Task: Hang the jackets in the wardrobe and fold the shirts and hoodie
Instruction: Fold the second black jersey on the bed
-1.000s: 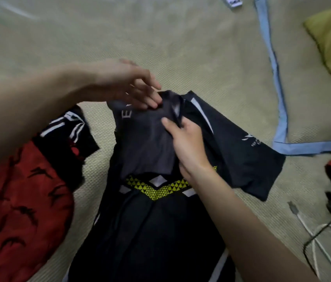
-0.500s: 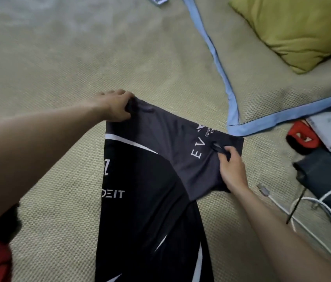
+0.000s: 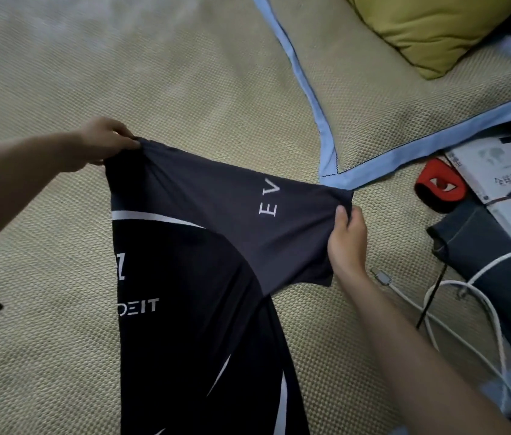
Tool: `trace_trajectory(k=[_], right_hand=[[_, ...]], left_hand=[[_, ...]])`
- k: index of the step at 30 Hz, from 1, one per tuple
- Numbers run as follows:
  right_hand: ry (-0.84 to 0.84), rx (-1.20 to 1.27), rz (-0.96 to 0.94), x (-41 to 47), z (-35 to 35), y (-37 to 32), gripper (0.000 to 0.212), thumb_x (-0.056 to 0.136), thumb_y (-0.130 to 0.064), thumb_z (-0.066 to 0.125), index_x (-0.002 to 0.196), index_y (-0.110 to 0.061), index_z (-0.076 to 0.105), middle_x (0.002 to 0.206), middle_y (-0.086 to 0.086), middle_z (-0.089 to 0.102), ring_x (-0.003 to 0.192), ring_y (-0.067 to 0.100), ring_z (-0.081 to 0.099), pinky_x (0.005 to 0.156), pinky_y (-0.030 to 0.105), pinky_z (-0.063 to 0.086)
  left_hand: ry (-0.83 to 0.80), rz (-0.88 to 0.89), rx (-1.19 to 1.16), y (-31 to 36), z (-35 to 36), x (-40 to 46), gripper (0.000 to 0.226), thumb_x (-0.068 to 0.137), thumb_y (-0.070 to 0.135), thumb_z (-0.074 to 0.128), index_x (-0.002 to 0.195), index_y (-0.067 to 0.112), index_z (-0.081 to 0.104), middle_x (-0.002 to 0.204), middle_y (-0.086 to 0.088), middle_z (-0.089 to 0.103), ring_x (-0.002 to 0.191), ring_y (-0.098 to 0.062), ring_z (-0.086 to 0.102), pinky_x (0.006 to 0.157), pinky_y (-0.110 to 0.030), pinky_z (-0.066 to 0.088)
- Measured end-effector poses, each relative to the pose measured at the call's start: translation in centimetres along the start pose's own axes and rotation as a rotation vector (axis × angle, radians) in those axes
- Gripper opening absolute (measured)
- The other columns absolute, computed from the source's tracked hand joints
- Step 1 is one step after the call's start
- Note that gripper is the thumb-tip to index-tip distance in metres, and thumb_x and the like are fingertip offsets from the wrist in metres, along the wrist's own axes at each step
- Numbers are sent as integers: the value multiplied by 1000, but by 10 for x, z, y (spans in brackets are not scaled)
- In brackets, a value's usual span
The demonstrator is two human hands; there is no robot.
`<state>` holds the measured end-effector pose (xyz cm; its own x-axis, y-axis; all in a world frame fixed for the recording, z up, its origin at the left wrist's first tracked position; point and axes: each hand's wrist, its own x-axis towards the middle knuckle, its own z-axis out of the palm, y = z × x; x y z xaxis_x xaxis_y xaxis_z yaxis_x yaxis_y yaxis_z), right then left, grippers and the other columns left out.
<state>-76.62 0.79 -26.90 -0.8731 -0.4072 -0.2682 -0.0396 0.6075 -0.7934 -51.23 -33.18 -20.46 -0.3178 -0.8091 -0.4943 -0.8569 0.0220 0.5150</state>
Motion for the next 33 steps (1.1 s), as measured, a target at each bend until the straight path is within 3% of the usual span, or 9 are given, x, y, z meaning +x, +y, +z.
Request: trace_trajectory(k=[4,6,11,15,19,23,29,31,33], right_hand=[[47,-96,-8,10,8,1,35,109,-34,38,128,-12,57,117,2,66,111,28,63,88,36,47],[29,-147,0,11,7,1,32,108,-38,42,124,-13,55,110,-3,63,108,29,63,82,35,43],[-157,-187,-84,-17,-7,5,66,89,-61,62,137,-23,38,131,3,61,112,23,63,87,37,52],[-278,-216,-258,-29,-18,17,63,92,-29,67,141,-36,27,143,7,55,122,21,60,99,43,53],[-167,63,-54,-9,-21,19,59,97,-12,63,144,-29,31,151,8,47,126,18,59,106,37,50],[-189,-139,-55,-8,-25,17,53,101,-11,58,146,-18,31,141,16,55,118,24,62,88,25,42],[-44,-530,-188,-45,-39,2,38,98,-26,62,126,-16,39,130,14,56,105,38,62,73,36,38],[-159,-494,-300,-73,-40,-1,26,98,-28,61,115,-15,46,110,7,64,91,30,62,70,34,39],[-355,-464,-347,-107,-37,3,16,96,-32,63,100,-18,57,86,0,67,78,25,63,67,36,46]], left_hand=[[83,-8,-83,2,14,5,26,95,26,68,114,8,67,104,-13,61,87,-23,58,70,-28,48],[175,17,-82,2,28,2,27,93,28,70,113,10,67,114,-16,67,98,-29,63,85,-38,53],[402,158,-35,-1,64,-37,47,86,30,68,128,16,54,133,-8,57,120,-26,57,107,-45,44],[464,256,-16,-16,77,-86,46,81,21,62,126,14,56,130,-10,55,119,-29,55,108,-45,43],[382,301,-126,-35,93,-155,36,83,7,62,118,18,65,118,3,65,109,-13,60,100,-26,43],[187,142,-115,-84,120,-245,32,81,6,66,108,25,66,104,7,69,97,-13,63,92,-35,51],[-254,13,244,-166,139,-354,42,71,64,58,99,36,48,93,18,63,86,-8,62,78,-38,50],[-320,61,401,-183,139,-373,43,74,69,55,100,35,48,92,19,63,86,-8,61,77,-35,46],[-377,48,307,-192,138,-386,40,75,70,56,91,34,52,81,18,64,79,-6,62,73,-32,48]])
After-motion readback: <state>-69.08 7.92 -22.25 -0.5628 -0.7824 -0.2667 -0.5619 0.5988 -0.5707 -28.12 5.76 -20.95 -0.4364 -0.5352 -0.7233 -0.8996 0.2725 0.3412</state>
